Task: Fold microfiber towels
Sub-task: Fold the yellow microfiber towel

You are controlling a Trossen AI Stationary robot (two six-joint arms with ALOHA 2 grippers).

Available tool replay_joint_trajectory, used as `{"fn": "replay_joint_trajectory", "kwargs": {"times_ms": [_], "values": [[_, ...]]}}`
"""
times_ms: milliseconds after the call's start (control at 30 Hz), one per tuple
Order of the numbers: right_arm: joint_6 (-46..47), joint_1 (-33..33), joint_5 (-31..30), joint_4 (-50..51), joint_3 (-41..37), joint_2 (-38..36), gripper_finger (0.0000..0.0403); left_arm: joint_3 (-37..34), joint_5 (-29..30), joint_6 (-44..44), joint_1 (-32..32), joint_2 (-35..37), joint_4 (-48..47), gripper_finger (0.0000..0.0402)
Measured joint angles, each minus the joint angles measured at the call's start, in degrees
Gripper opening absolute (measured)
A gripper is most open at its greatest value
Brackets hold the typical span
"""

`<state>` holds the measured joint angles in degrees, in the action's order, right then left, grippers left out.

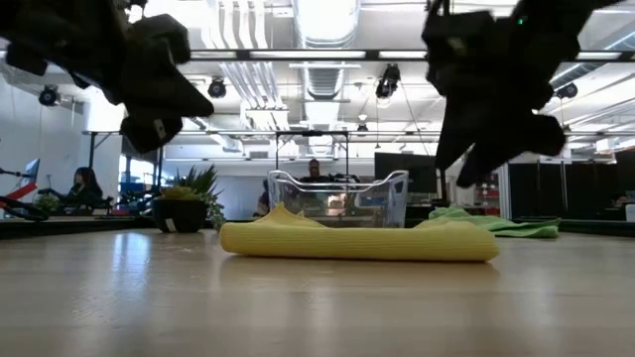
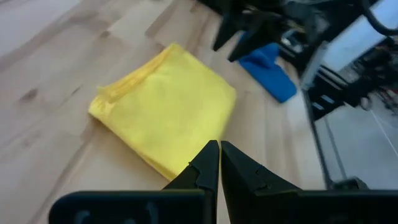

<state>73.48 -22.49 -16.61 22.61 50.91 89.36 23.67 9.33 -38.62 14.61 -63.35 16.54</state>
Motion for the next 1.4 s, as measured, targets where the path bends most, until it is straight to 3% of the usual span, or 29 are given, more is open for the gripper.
{"fn": "replay_joint_trajectory", "kwargs": {"times_ms": [100,267,567,867,1400], "values": [[8.8,-0.13,-0.1,-5.29,-3.58,-0.17,0.0178,2.15,-2.69,-2.79,-3.2,-5.13,0.2,0.0],[21.06,-0.49,-0.03,-9.11,-7.73,-0.17,0.018,4.25,-14.06,-8.96,-11.4,-14.48,4.4,0.0],[30.6,-1.59,-1.45,-9.78,-9.91,-0.17,0.022,8.16,-23.81,-10.56,-16.0,-26.14,5.48,0.0],[32.12,0.49,1.81,-10.54,-11.34,0.02,0.0238,11.45,-24.32,-10.68,-15.93,-32.1,5.47,0.0],[28.91,5.8,6.57,-22.0,-14.02,3.2,0.023,11.49,-24.29,-13.68,-14.92,-32.56,3.39,0.0]]}}
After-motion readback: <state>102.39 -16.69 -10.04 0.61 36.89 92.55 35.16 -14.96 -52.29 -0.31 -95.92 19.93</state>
